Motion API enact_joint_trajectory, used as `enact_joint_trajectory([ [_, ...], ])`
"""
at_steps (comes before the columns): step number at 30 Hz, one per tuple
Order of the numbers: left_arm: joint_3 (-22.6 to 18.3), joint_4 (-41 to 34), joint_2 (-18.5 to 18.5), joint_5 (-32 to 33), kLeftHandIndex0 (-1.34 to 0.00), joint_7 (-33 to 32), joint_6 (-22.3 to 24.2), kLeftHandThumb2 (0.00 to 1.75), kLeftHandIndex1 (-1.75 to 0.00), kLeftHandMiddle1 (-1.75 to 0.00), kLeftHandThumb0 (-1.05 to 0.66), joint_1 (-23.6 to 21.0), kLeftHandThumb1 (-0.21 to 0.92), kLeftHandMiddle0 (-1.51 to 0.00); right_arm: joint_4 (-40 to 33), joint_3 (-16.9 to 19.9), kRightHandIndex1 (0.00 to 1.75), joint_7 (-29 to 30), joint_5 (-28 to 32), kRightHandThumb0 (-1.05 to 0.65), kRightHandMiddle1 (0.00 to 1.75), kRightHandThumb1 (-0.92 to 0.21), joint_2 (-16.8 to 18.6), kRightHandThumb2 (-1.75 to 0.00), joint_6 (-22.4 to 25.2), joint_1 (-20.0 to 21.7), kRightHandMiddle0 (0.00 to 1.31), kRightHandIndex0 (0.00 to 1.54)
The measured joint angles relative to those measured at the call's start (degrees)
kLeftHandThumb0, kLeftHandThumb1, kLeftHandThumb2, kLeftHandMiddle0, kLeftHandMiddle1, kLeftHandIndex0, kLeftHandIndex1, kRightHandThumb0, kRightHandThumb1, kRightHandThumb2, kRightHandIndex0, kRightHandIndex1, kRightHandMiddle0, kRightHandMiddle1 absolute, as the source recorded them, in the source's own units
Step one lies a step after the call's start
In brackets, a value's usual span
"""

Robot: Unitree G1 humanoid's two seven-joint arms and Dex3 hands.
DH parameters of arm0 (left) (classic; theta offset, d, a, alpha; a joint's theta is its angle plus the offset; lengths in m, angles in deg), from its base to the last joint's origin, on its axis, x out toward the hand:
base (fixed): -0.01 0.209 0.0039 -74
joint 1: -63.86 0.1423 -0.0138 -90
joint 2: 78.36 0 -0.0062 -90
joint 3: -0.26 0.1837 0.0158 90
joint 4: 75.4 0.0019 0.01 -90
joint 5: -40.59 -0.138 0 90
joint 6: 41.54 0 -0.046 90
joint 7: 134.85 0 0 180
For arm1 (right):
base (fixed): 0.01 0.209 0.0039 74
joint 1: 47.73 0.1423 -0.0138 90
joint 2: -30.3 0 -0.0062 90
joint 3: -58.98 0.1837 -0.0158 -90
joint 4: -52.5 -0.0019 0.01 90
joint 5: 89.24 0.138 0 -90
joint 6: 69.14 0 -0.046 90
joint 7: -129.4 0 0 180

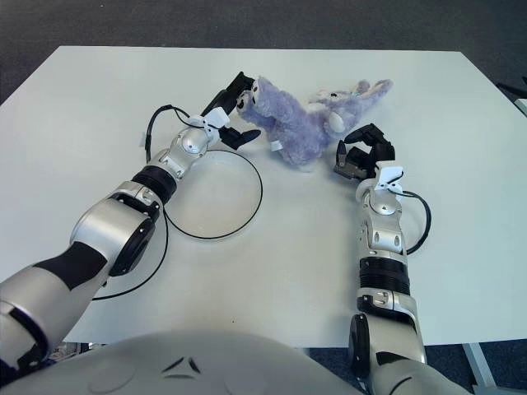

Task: Put the doll into the plate.

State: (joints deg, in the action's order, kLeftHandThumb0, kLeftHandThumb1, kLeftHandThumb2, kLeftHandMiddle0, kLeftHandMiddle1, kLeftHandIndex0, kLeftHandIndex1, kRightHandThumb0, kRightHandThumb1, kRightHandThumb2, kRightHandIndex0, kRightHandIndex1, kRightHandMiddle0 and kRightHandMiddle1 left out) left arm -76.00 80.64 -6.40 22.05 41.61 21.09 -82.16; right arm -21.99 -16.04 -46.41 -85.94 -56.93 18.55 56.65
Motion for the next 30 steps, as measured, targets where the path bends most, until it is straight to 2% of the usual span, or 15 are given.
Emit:
enact_joint_trajectory([
  [3, 0.01, 0.15, -0.02, 0.01, -0.07, 0.10, 0.01, 1.29, -1.53, -1.52, -0.07, -0.16, 0.18, -0.15, 0.00, -0.04, 1.75, 0.00, -0.01, -0.46, 1.75, -0.37, 0.15, -1.25, -0.21, -0.04, 0.57, 1.03],
  [5, -0.04, 0.25, -0.06, 0.08, -0.11, 0.31, 0.03, 1.15, -1.59, -1.61, 0.21, -0.23, 0.36, -0.37, 0.00, -0.07, 1.75, 0.01, -0.01, -0.46, 1.75, -0.37, 0.18, -1.25, -0.33, -0.09, 0.57, 1.03],
  [6, -0.10, 0.29, -0.09, 0.13, -0.12, 0.48, 0.04, 1.13, -1.60, -1.62, 0.25, -0.26, 0.38, -0.40, 0.00, -0.09, 1.75, 0.01, -0.01, -0.46, 1.75, -0.37, 0.18, -1.25, -0.40, -0.13, 0.57, 1.03],
  [8, -0.27, 0.40, -0.21, 0.26, -0.16, 0.78, 0.07, 1.12, -1.63, -1.64, 0.34, -0.28, 0.40, -0.48, 0.00, -0.14, 1.75, 0.00, 0.00, -0.46, 1.75, -0.37, 0.19, -1.25, -0.55, -0.20, 0.57, 1.03],
  [12, -0.43, 0.54, -0.41, 0.31, -0.22, 0.84, 0.07, 1.12, -1.66, -1.65, 0.41, -0.28, 0.41, -0.55, 0.00, -0.19, 1.75, 0.00, 0.00, -0.46, 1.75, -0.37, 0.22, -1.25, -0.61, -0.23, 0.57, 1.02],
  [14, -0.52, 0.58, -0.46, 0.31, -0.29, 0.83, 0.07, 1.16, -1.67, -1.66, 0.21, -0.28, 0.40, -0.57, 0.00, -0.21, 1.75, 0.00, 0.00, -0.46, 1.75, -0.37, 0.25, -1.25, -0.62, -0.23, 0.57, 1.02],
  [16, -0.69, 0.65, -0.55, 0.30, -0.36, 0.66, 0.11, 1.20, -1.68, -1.66, 0.08, -0.30, 0.37, -0.60, -0.01, -0.22, 1.75, 0.01, 0.00, -0.46, 1.75, -0.37, 0.27, -1.25, -0.64, -0.23, 0.57, 1.02],
  [23, -0.19, 0.77, -0.83, -1.39, -0.49, -5.18, 0.27, 1.26, -1.63, -1.58, 0.01, -0.36, 0.29, -0.70, -0.04, -0.24, 1.75, 0.15, 0.00, -0.47, 1.75, -0.36, 0.29, -1.25, -0.63, -0.25, 0.57, 1.02],
  [30, 0.44, 0.82, -0.98, -3.37, -0.55, -8.82, 1.90, 1.22, -1.52, -1.54, 0.00, -0.94, 0.28, -0.74, -0.04, -0.23, 1.75, 0.17, 0.00, -0.47, 1.75, -0.36, 0.30, -1.26, -0.63, -0.25, 0.58, 1.02],
])
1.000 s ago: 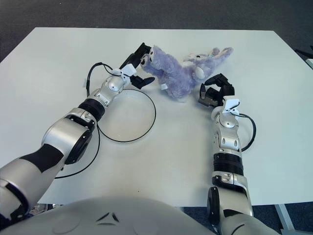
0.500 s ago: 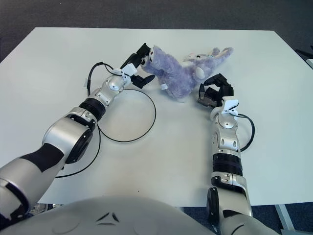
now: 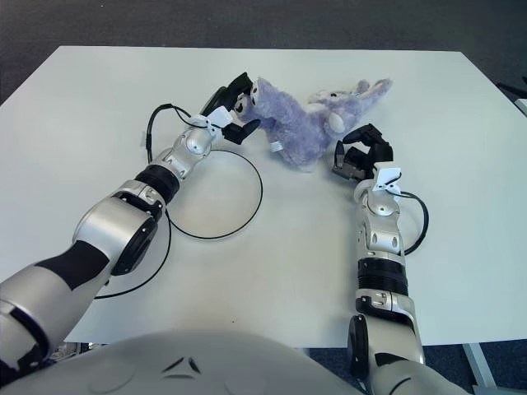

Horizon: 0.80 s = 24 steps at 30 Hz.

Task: Put the doll into the plate.

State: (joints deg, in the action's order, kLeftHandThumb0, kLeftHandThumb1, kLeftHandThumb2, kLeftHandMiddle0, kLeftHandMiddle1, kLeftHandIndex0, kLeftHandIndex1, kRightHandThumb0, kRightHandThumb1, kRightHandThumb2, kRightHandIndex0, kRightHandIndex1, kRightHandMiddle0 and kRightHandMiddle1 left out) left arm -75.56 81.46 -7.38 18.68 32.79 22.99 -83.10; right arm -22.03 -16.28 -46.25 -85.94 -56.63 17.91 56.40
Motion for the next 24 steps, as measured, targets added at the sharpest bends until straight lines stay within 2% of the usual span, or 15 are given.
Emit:
enact_joint_trajectory([
  [10, 1.56, 0.00, 0.05, -2.49, -0.59, -4.85, 0.08, 1.19, -1.47, -1.51, 0.00, -0.16, 0.28, -0.75, 0.00, 0.00, 1.75, 0.03, 0.00, -0.47, 1.75, -0.36, 0.00, -1.26, -0.01, 0.00, 0.58, 1.02],
  [24, 4.59, -0.09, 1.64, -6.84, -0.63, -11.36, -3.74, 1.25, -1.43, -1.49, 0.00, -0.27, 0.22, -0.82, -0.49, 0.08, 1.75, 0.60, -0.76, -0.47, 1.75, -0.36, -0.31, -1.26, -0.92, -0.76, 0.57, 1.03],
])
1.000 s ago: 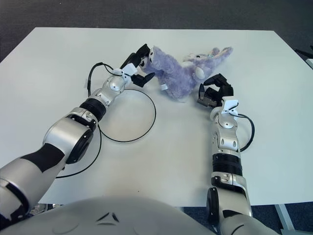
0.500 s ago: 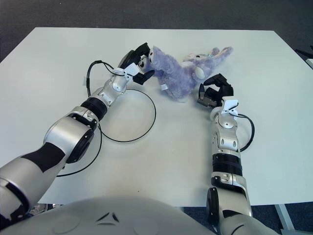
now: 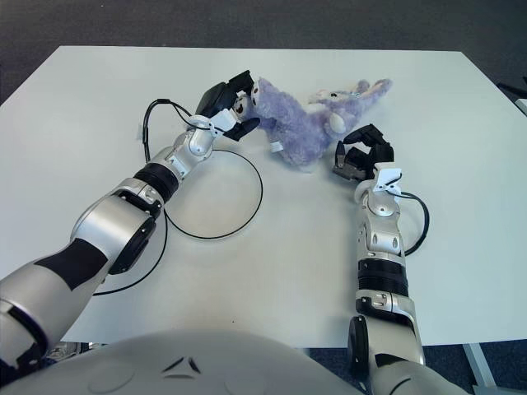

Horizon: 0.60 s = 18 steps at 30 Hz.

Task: Put the doll into the plate.

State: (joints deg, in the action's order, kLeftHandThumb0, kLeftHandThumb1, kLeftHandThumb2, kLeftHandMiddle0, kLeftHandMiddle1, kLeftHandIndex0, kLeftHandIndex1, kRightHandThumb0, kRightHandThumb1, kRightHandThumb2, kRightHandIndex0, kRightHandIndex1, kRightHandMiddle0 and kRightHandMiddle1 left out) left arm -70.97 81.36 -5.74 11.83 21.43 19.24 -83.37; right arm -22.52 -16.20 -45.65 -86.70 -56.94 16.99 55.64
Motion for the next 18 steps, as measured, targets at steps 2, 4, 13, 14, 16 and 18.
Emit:
enact_joint_trajectory([
  [2, 0.32, -0.07, 0.19, -0.63, -0.63, -1.03, -0.63, 1.25, -1.43, -1.49, 0.00, -0.10, 0.22, -0.83, -0.03, 0.00, 1.75, 0.02, -0.63, -0.46, 1.75, -0.37, -0.40, -1.24, -0.50, -0.34, 0.57, 1.02],
  [4, 0.64, -0.17, 0.41, -1.14, -0.63, -1.92, -1.23, 1.25, -1.43, -1.49, 0.00, -0.21, 0.22, -0.83, -0.19, 0.01, 1.75, 0.08, -1.49, -0.46, 1.75, -0.38, -0.96, -1.23, -1.07, -0.73, 0.56, 1.01],
  [13, 1.36, -0.65, 1.57, -2.27, -0.63, -4.79, -3.71, 1.24, -1.43, -1.50, 0.00, -0.89, 0.23, -0.81, -10.25, -0.17, 1.75, 1.46, -5.83, -0.45, 1.75, -0.41, -2.23, -1.20, 2.23, -3.26, 0.54, 0.98],
  [14, 1.38, -0.79, 1.66, -2.27, -0.63, -4.95, -3.94, 1.24, -1.43, -1.50, 0.00, -0.93, 0.23, -0.80, -11.59, -0.22, 1.75, 1.51, -6.21, -0.45, 1.75, -0.41, -2.31, -1.20, 2.76, -3.37, 0.54, 0.98],
  [16, 1.47, -1.00, 1.76, -2.31, -0.63, -5.08, -4.37, 1.23, -1.44, -1.51, 0.00, -1.08, 0.24, -0.79, -13.72, -0.21, 1.75, 1.54, -6.63, -0.45, 1.75, -0.42, -2.63, -1.19, 3.81, -3.51, 0.53, 0.97],
  [18, 1.52, -1.16, 1.80, -2.49, -0.63, -5.12, -4.68, 1.23, -1.44, -1.51, 0.00, -1.22, 0.24, -0.79, -15.02, -0.20, 1.75, 1.54, -6.86, -0.45, 1.75, -0.42, -3.05, -1.18, 4.50, -3.63, 0.53, 0.97],
])
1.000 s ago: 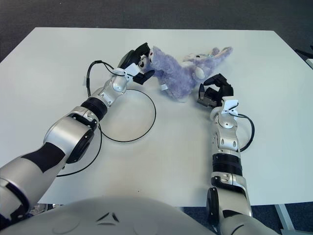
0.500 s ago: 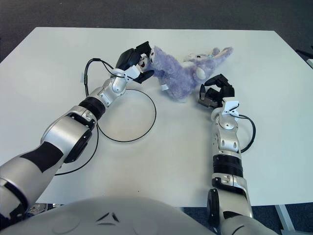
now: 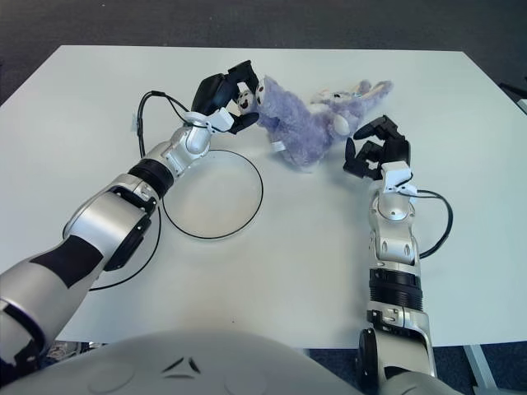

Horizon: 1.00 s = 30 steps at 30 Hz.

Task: Put the doll into the plate.

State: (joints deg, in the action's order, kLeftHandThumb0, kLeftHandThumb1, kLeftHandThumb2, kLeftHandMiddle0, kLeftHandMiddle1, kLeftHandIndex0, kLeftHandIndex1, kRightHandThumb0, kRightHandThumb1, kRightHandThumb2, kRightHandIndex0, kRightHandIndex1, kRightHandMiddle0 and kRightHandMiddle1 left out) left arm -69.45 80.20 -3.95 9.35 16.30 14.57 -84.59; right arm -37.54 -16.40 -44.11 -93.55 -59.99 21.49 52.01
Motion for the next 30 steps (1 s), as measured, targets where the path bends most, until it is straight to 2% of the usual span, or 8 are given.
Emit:
enact_joint_trajectory([
  [5, 0.06, -0.67, 0.29, -0.60, -0.62, -0.13, -0.61, 1.23, -1.44, -1.51, 0.00, -0.23, 0.24, -0.80, -2.35, 0.27, 1.75, -1.42, -0.69, -0.44, 1.75, -0.43, -1.62, -1.17, 2.17, -0.56, 0.52, 0.92],
  [17, -0.41, -3.90, 1.13, -0.15, -0.63, 1.06, -0.78, 1.23, -1.43, -1.51, 0.00, -0.63, 0.24, -0.79, -9.28, 0.98, 1.75, -8.06, -2.31, -0.42, 1.75, -0.51, -9.35, -1.08, 6.00, -1.97, 0.46, 0.77],
  [30, -0.83, -5.57, 1.42, 0.49, -0.62, 2.06, -1.46, 1.22, -1.46, -1.46, 0.00, -1.70, 0.24, -0.81, -13.41, -0.70, 1.75, -8.91, -8.90, -0.41, 1.75, -0.55, -11.32, -1.02, 9.09, -2.26, 0.43, 0.75],
])
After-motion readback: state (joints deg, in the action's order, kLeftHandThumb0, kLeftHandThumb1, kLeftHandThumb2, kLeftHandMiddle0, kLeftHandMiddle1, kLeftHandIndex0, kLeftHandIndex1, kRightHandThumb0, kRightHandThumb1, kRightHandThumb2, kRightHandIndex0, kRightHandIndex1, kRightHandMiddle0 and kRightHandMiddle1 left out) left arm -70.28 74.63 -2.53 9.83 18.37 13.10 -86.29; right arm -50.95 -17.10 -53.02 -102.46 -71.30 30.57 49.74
